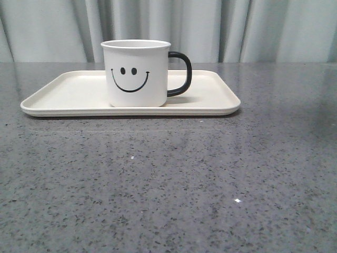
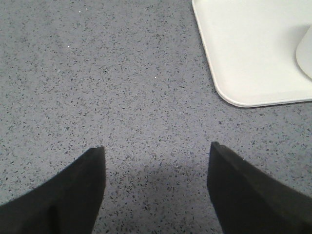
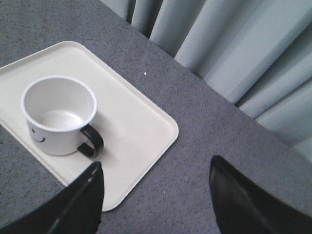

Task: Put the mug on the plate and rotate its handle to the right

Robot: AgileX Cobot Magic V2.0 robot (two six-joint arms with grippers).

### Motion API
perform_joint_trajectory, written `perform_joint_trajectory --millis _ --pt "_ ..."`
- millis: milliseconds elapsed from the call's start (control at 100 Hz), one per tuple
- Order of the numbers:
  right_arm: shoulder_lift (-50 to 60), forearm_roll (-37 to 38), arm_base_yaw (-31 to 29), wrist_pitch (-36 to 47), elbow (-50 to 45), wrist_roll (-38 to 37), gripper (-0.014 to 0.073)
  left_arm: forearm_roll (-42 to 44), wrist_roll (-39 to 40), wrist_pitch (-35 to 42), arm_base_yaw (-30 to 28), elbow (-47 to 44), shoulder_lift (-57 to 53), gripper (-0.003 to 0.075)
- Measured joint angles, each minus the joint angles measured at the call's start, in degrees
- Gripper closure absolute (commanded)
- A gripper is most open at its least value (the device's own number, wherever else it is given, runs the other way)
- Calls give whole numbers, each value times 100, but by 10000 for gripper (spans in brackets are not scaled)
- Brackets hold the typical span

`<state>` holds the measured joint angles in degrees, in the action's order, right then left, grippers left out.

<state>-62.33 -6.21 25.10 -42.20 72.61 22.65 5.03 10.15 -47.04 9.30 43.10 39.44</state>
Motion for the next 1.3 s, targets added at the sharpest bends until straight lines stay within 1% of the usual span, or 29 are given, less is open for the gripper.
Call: perform_joint_trajectory --millis 120,190,410,570,660,800,1060,1300 --pt "521 337 0 81 -685 -431 120 0 0 0 0 0 0 281" --pt "801 749 0 160 -1078 -828 120 0 0 0 0 0 0 281" --pt "1692 2299 0 242 -2160 -2407 120 0 0 0 0 0 0 281" --pt "2436 2986 0 230 -2749 -3161 120 0 0 0 0 0 0 281" --pt "2814 3160 0 230 -3008 -3391 120 0 0 0 0 0 0 281" --pt "3159 3225 0 230 -3360 -3494 120 0 0 0 0 0 0 281" --pt "3182 3249 0 371 -3912 -3775 122 0 0 0 0 0 0 281" --pt "3182 3249 0 688 -4018 -3902 126 0 0 0 0 0 0 282"
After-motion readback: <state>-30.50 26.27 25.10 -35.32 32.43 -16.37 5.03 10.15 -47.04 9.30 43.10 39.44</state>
